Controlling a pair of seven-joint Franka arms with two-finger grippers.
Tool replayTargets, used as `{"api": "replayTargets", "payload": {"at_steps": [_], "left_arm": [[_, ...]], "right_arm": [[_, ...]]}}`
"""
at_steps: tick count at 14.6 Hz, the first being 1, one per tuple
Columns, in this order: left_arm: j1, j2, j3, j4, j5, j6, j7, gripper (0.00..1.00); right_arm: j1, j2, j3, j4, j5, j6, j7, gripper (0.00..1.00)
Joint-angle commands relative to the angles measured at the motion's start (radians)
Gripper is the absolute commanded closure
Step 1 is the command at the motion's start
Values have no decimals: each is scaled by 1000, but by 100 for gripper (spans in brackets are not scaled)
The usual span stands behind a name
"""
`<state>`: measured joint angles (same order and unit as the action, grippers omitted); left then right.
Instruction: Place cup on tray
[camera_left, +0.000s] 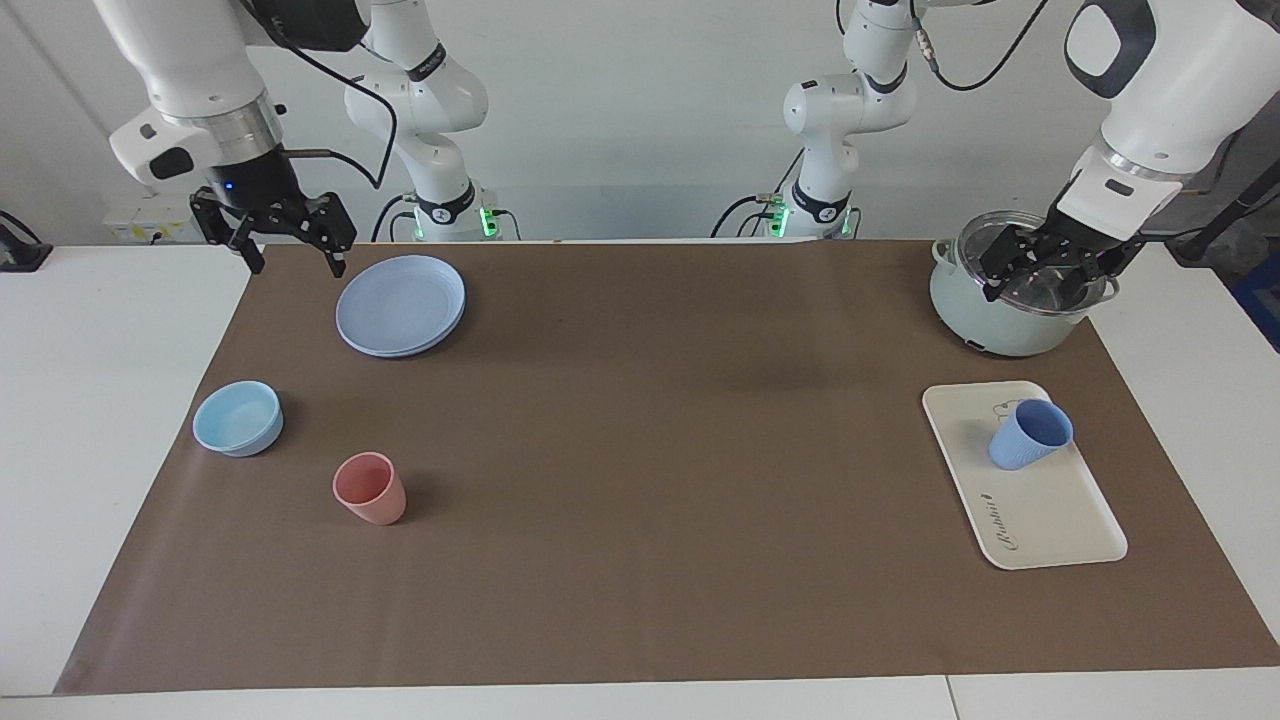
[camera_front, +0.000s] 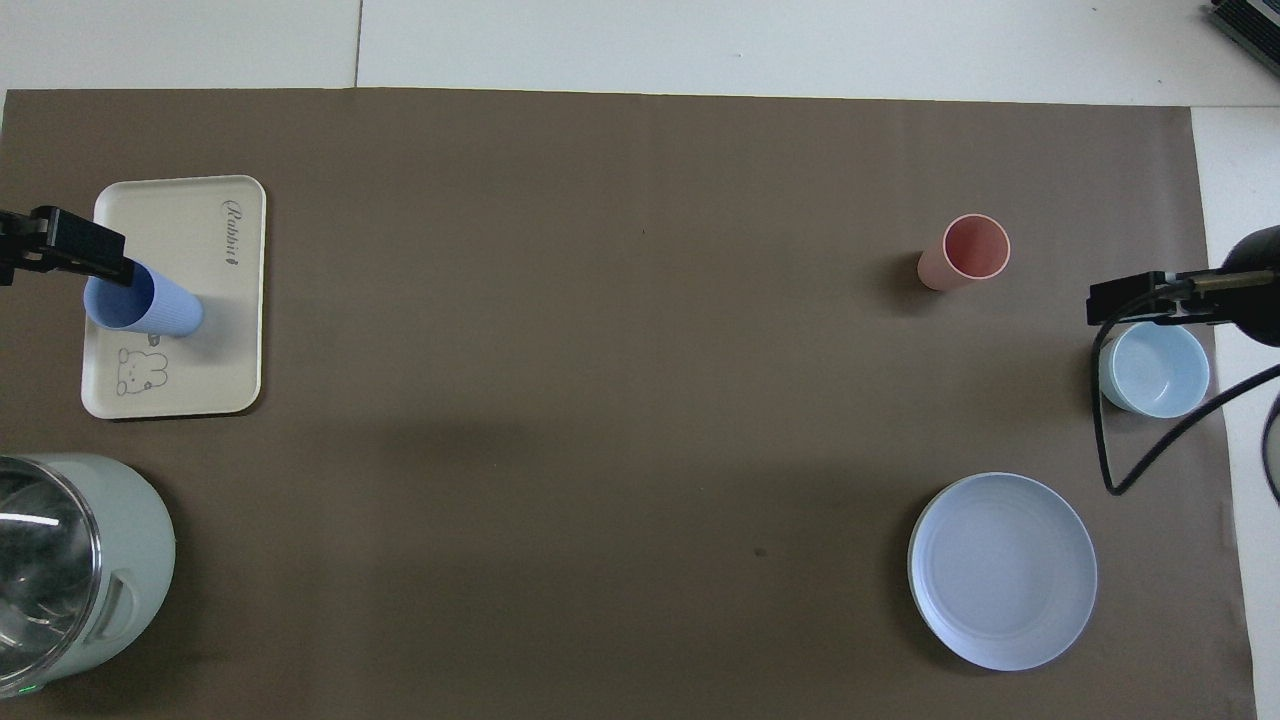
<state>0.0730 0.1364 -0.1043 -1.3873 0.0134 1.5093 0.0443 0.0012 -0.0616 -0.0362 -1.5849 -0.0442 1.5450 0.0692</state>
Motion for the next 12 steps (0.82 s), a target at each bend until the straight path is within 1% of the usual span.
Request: {"api": "replayTargets", "payload": {"at_steps": [1,6,7,8,9,12], "left_arm": [[-5,-27,3,-44,-15,17,-11,0],[-7,-27,3,-44,-15,14,-9,0],[-7,-27,3,-44,-15,19,-7,0],[-6,-27,3,-44,-15,19,-7,0],[-4,-27,3,-44,-15,19,-4,0],[4,-27,5,-44,-15,19,-3,0]], "right_arm": [[-32,-6,7,-6,26,-29,-20,0],[-3,-6,6,-14,18,-19,-63,0],[35,-4,-19,-7,7,-29,-60,0],[87,-1,-77,-4,3,-40,-60,0],[117,0,-112,-3,-2,-46,-60,0],[112,-15,-116,-35,-11,-71,-51,0]]}}
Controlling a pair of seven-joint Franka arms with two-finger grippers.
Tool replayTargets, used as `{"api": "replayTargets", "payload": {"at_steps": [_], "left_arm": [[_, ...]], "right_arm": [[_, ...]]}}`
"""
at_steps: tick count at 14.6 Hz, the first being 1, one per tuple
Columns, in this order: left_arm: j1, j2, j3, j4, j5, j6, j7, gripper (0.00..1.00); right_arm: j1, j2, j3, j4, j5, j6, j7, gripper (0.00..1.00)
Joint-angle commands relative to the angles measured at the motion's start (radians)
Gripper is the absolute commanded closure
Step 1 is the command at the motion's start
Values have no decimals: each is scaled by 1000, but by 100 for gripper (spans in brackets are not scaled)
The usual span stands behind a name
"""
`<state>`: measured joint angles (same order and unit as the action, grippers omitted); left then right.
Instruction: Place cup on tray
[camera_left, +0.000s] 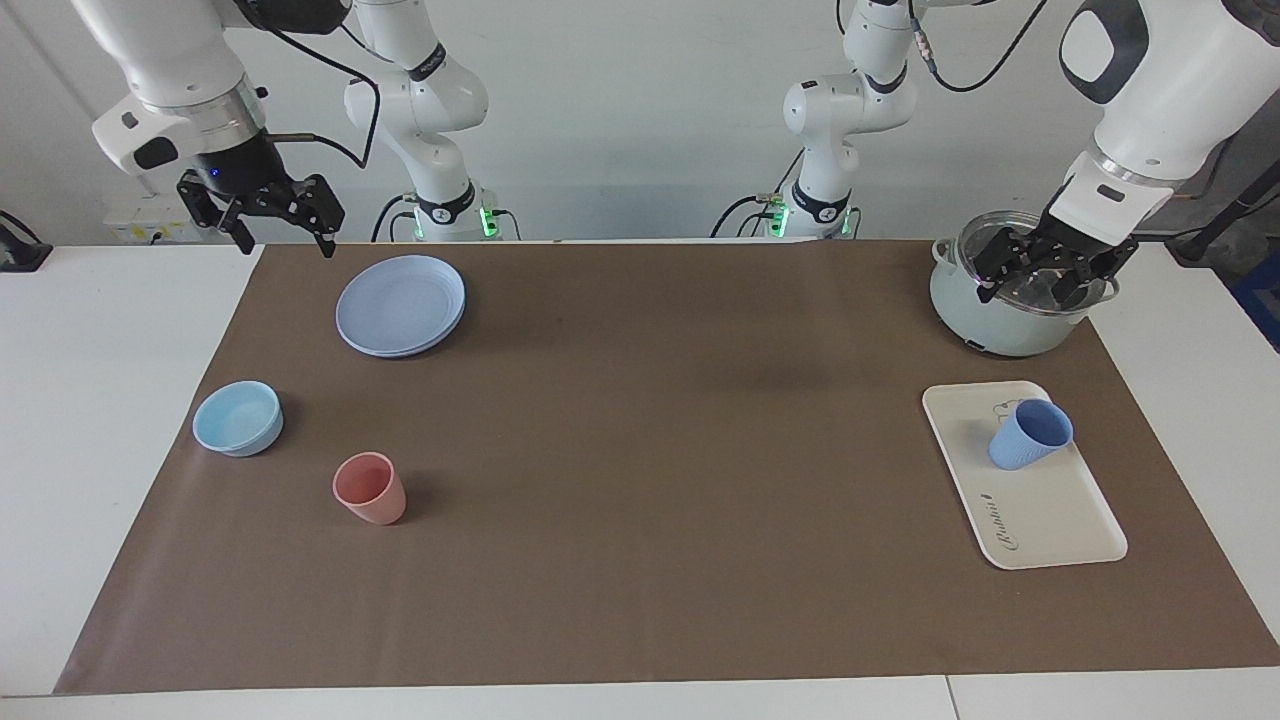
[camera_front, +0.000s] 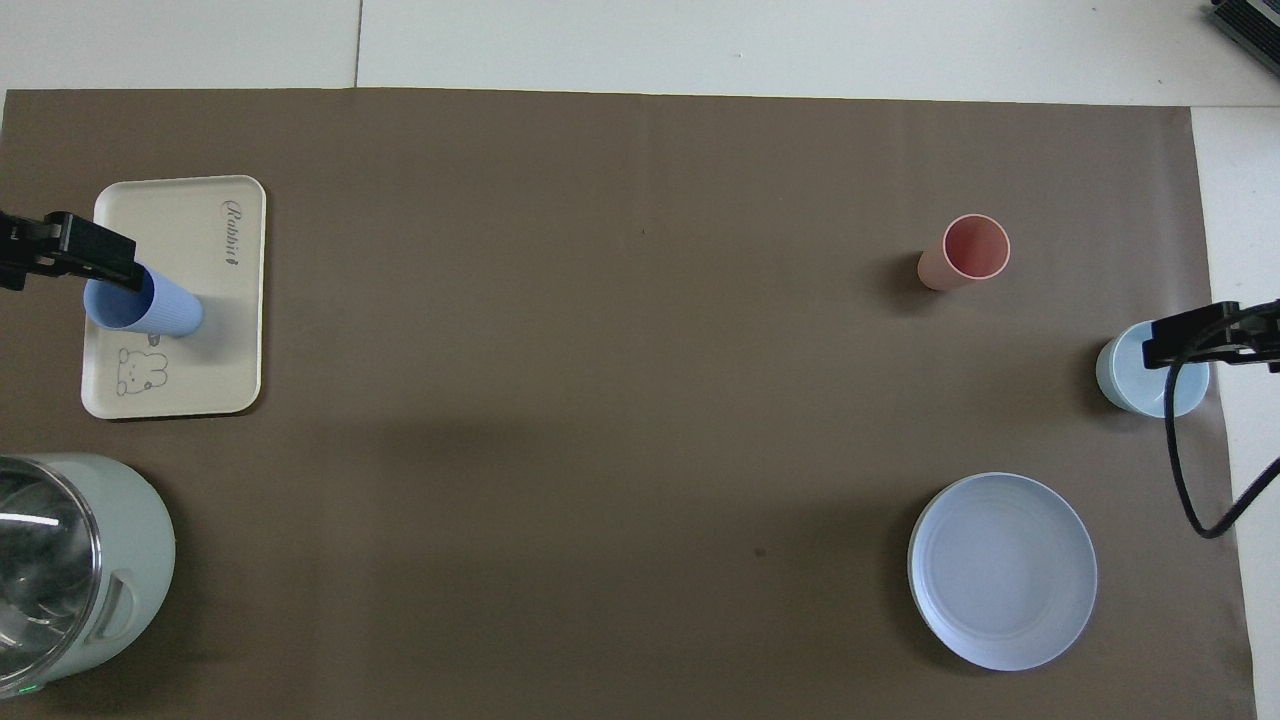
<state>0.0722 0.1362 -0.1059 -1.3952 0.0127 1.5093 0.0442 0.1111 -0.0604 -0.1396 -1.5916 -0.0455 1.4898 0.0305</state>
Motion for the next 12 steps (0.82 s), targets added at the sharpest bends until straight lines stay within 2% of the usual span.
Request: {"api": "replayTargets", "payload": {"at_steps": [1,5,10,12], "left_arm": [[6,-27,6,-36,-14,16,-3,0],[6,-27,6,-36,-14,14,-6,0],[-5,-29,6,-38,-14,8,-6,0],[-5,-29,6,-38,-14,15,-6,0]], "right_arm": [[1,-27,-12,-40,-10,-17,-11,0],[12,-16,-14,-5,1,-74,12,0],[10,-22,-20,-25,6,-46,12,0],[-33,-25,0,-25,9,-48,13,0]]}}
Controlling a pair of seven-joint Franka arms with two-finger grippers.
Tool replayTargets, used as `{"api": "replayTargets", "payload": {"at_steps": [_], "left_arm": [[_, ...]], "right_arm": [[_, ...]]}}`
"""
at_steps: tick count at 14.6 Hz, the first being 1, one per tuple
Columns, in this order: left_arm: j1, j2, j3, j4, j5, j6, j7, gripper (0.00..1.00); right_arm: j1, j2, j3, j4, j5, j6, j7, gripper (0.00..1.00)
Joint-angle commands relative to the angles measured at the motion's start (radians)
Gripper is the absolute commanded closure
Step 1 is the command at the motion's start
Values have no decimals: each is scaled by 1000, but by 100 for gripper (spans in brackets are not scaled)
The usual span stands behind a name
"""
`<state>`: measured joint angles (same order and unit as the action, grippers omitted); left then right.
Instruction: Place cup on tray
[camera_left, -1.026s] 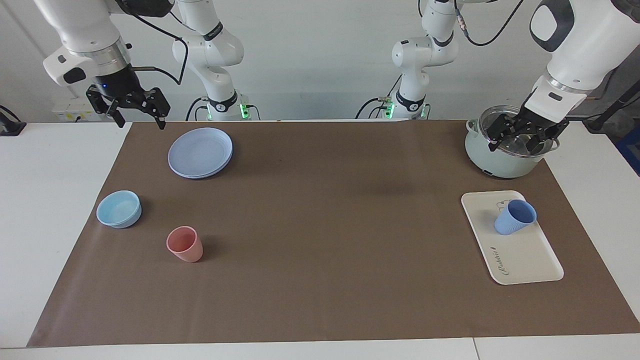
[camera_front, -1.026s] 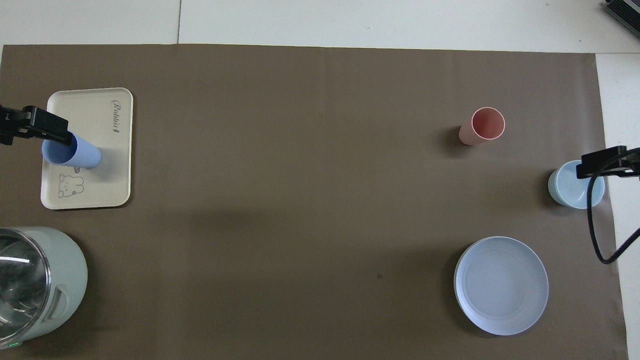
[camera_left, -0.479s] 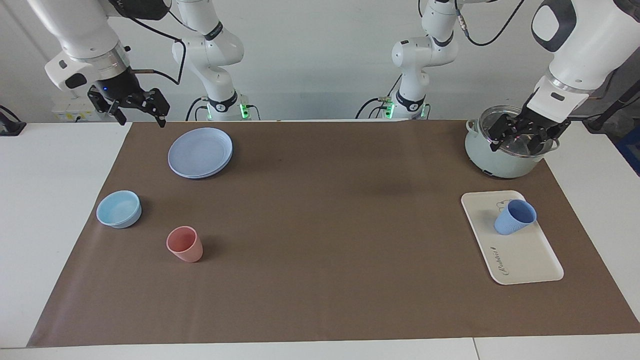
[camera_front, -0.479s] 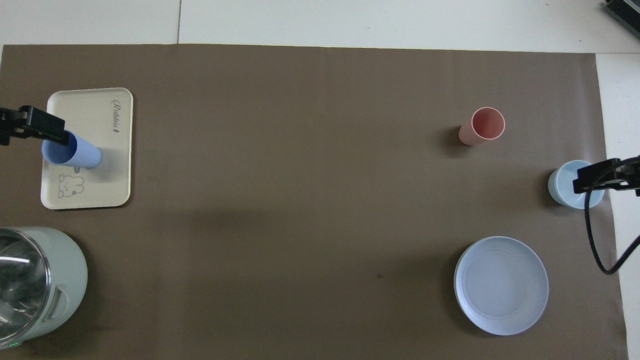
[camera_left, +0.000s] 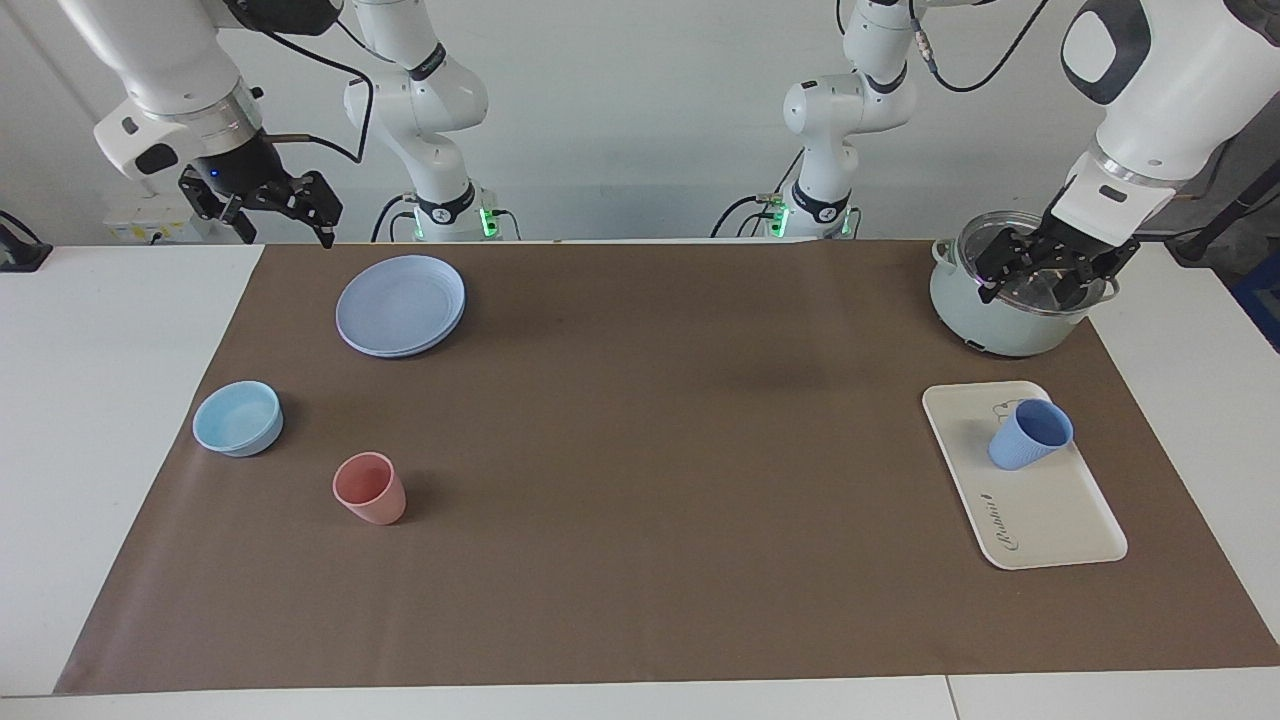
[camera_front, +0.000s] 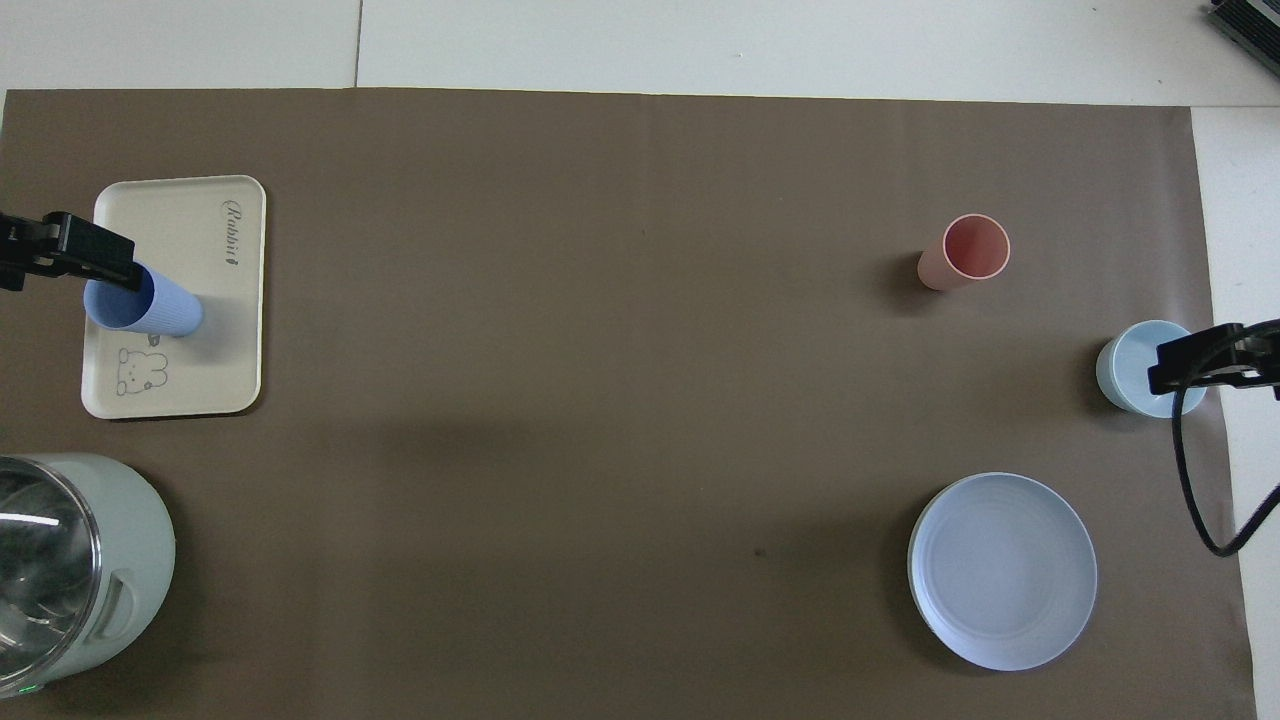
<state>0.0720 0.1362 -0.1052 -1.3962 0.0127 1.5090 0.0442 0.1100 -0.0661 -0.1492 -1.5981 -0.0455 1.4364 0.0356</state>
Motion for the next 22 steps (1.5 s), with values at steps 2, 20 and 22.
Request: {"api": "replayTargets", "payload": {"at_steps": [2,20,22], "left_arm": [[-5,-29,5,-37,-14,14,-6,0],[-6,-36,-19,-30,-13,14,6,0],[-8,-52,-21,-30,-14,8,8,0]], "right_arm": [[-62,-20,54,-23,9,7,9,0],[-56,-21,56,-25,9,7,12,0],[-56,-21,56,-25,9,7,10,0]]}}
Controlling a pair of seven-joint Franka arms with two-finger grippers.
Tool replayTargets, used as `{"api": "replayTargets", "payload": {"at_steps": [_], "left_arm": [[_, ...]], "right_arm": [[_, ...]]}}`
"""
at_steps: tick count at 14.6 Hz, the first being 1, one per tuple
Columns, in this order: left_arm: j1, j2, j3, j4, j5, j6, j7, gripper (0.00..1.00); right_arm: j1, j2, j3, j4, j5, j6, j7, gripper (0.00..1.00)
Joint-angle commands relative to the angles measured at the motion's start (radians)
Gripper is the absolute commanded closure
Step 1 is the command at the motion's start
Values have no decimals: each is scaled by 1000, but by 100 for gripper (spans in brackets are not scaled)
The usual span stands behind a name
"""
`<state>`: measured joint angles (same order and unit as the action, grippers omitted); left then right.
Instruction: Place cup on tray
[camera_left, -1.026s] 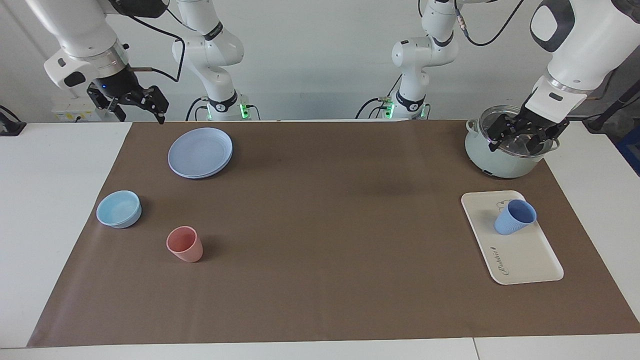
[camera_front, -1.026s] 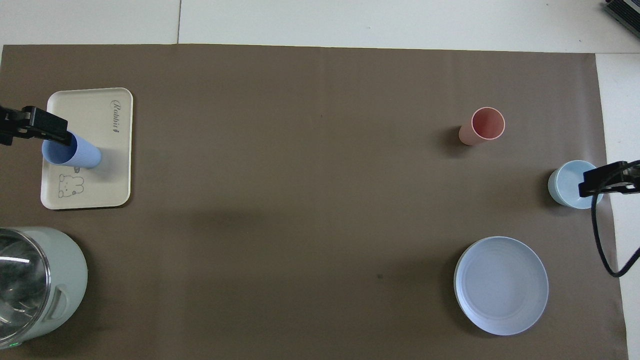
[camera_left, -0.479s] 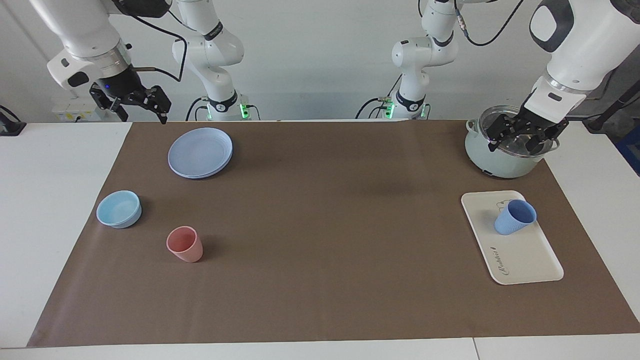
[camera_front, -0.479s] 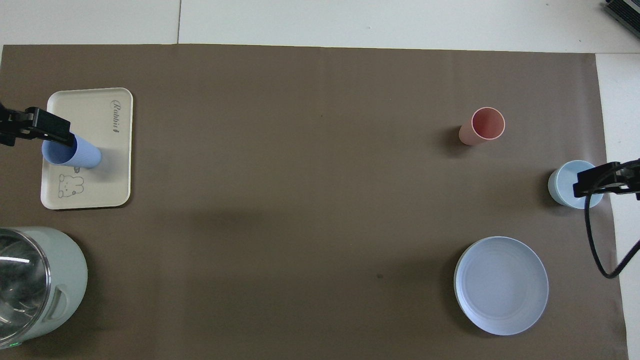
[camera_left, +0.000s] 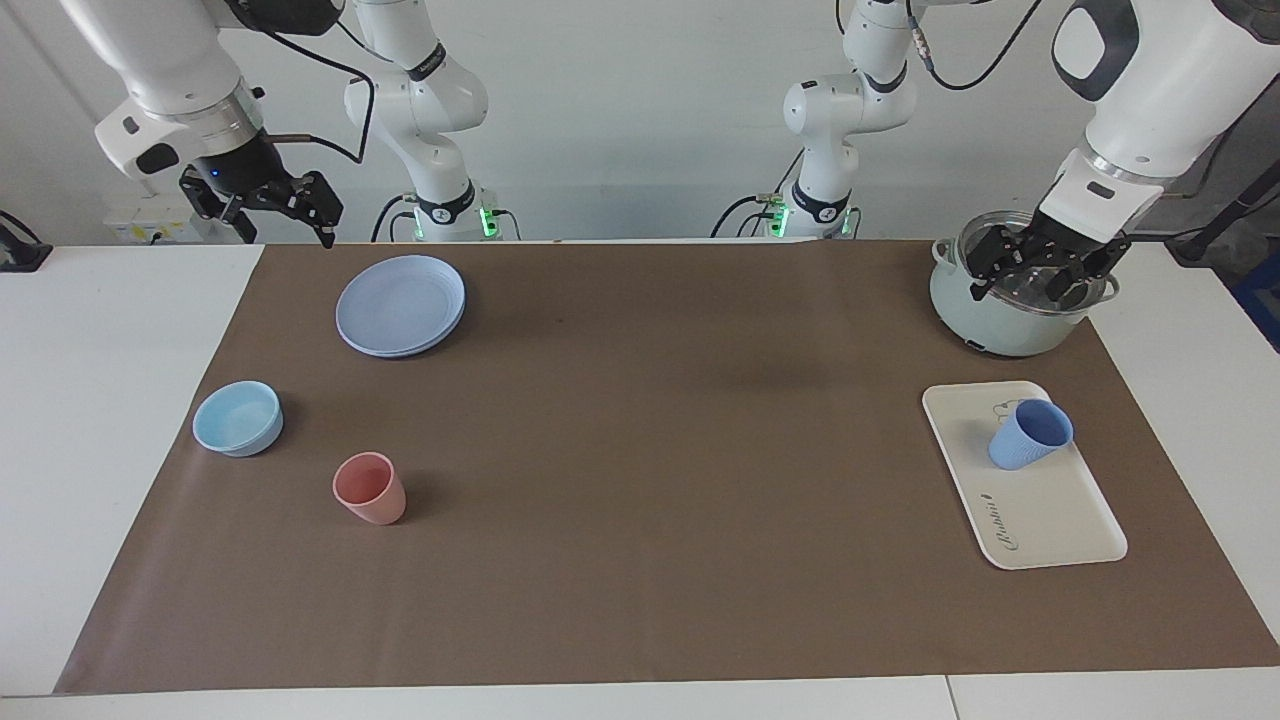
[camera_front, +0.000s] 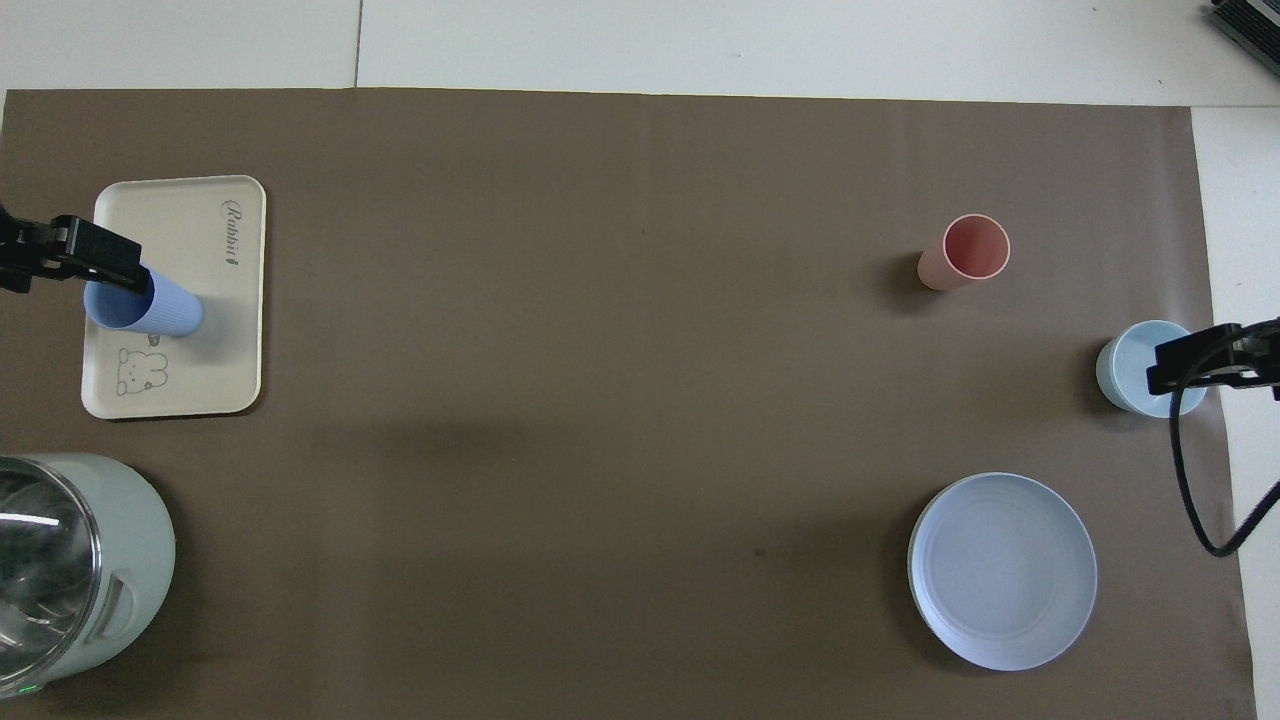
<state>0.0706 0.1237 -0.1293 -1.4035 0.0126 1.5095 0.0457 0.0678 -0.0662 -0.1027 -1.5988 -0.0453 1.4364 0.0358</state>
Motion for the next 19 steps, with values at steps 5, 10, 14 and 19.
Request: {"api": "replayTargets", "payload": {"at_steps": [5,10,14,19], "left_arm": [[-6,-70,-4,-28,-14,3,76,0],[-3,-75,-1,-31,-14,11,76,0],[-3,-82,-1,-42,-14,6,76,0],[0,-84,-1,-45,-14,11,77,0]], "right_arm": [[-20,-21,9,-24,8,7,3,0],[-20,-21,6,-23,8,9,7,0],[-19,-20,6,-24,8,36,9,0],[-20,-20,6,-29,8,50,3,0]]}}
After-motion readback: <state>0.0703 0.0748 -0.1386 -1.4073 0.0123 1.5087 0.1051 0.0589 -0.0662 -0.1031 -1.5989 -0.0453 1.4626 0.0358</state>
